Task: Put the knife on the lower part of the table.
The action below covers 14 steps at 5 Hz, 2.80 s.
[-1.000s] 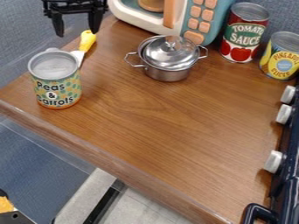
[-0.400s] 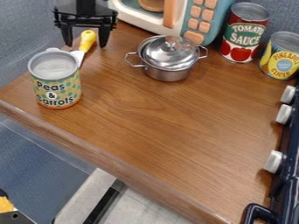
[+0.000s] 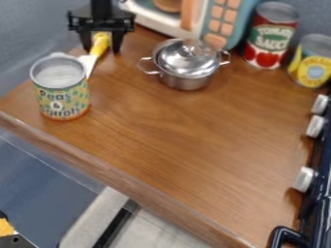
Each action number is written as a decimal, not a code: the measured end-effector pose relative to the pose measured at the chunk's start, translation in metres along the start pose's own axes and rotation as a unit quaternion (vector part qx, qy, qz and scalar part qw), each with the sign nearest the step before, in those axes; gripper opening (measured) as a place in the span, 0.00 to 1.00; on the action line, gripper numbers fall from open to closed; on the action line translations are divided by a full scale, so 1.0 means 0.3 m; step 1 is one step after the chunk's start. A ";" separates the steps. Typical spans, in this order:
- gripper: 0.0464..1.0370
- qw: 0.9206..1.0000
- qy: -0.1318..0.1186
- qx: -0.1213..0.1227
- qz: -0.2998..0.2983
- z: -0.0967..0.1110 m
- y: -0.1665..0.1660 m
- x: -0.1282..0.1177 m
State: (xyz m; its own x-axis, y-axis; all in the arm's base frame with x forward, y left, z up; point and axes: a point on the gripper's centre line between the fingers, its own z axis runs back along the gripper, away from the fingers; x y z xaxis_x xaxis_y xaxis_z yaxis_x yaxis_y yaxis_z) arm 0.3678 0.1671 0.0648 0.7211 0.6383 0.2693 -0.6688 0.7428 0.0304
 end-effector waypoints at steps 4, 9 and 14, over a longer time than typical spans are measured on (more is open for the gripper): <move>0.40 0.995 -0.069 -0.004 0.070 0.149 -0.027 -0.003; 0.40 0.904 -0.059 -0.008 0.424 0.442 -0.174 -0.500; 0.48 0.891 0.050 0.106 0.438 0.196 -0.196 -0.745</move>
State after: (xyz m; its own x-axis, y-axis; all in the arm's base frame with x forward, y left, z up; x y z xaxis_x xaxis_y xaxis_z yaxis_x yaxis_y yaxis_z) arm 0.2353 -0.0312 0.0593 -0.0892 0.9774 0.1917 -0.9947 -0.0974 0.0339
